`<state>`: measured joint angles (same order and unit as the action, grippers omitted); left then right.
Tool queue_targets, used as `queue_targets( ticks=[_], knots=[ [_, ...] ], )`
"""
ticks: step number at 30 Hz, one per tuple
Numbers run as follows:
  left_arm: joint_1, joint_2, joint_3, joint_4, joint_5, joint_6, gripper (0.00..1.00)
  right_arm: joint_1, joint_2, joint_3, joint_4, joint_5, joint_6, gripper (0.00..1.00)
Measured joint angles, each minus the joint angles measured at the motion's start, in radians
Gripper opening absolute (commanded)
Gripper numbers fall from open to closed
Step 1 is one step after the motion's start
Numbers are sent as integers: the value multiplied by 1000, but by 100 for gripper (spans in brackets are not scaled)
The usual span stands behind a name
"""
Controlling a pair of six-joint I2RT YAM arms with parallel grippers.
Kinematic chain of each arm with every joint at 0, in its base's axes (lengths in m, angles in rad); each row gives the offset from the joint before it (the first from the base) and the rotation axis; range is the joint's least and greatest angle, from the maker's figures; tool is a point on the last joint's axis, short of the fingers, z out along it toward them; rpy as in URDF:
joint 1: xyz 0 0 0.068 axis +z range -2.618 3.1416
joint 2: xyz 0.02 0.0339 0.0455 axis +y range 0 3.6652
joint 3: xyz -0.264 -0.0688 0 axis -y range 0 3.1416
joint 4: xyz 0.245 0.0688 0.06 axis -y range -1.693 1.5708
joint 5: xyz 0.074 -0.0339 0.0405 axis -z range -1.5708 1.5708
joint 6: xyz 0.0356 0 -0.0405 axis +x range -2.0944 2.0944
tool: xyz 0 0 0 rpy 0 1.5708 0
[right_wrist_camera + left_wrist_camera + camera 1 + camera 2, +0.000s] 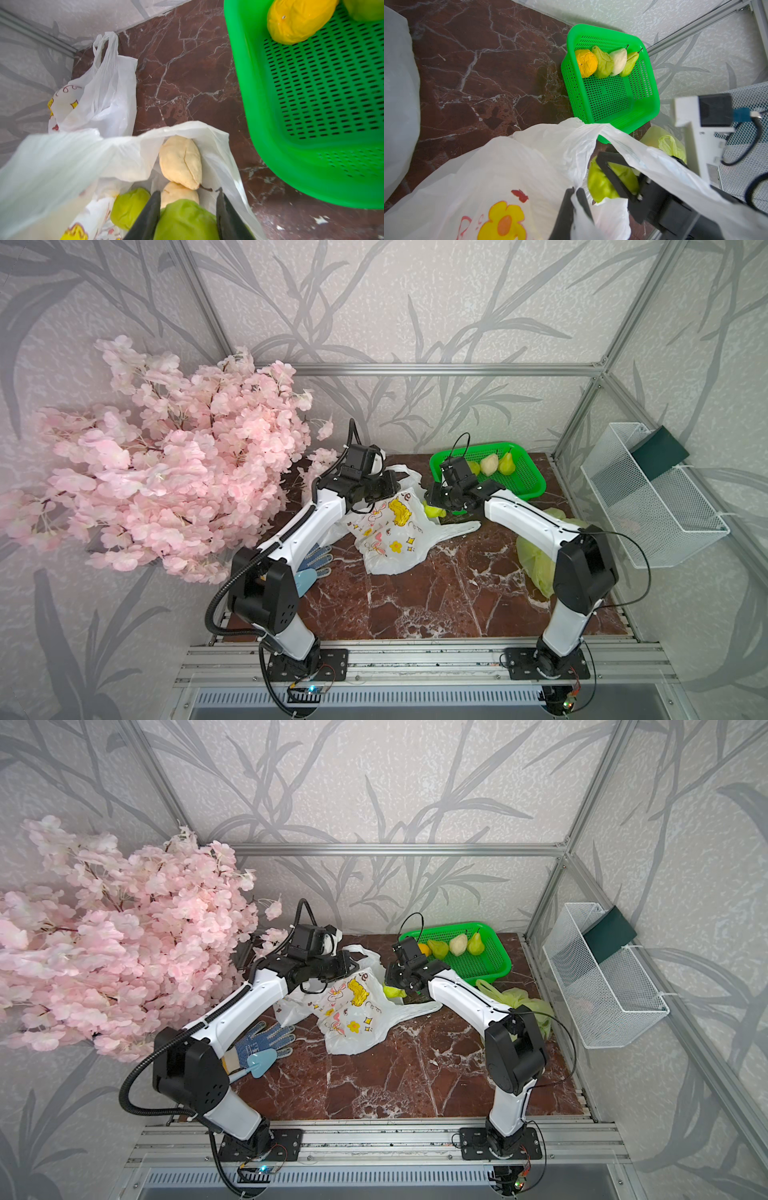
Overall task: Place the pears into plastic bags & tie knots
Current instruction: Place the pear in the plastic bag.
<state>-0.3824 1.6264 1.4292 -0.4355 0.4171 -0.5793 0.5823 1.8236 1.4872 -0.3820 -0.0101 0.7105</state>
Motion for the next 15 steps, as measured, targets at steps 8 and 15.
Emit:
queue_targets(
  ticks=[8,15],
  knots=[
    [-17,-13,-14,3,0,-9,0,79,91,17,74,39,170,41],
    [-14,-16,-19,5,-10,-12,0,88,116,109,83,-105,212,74]
  ],
)
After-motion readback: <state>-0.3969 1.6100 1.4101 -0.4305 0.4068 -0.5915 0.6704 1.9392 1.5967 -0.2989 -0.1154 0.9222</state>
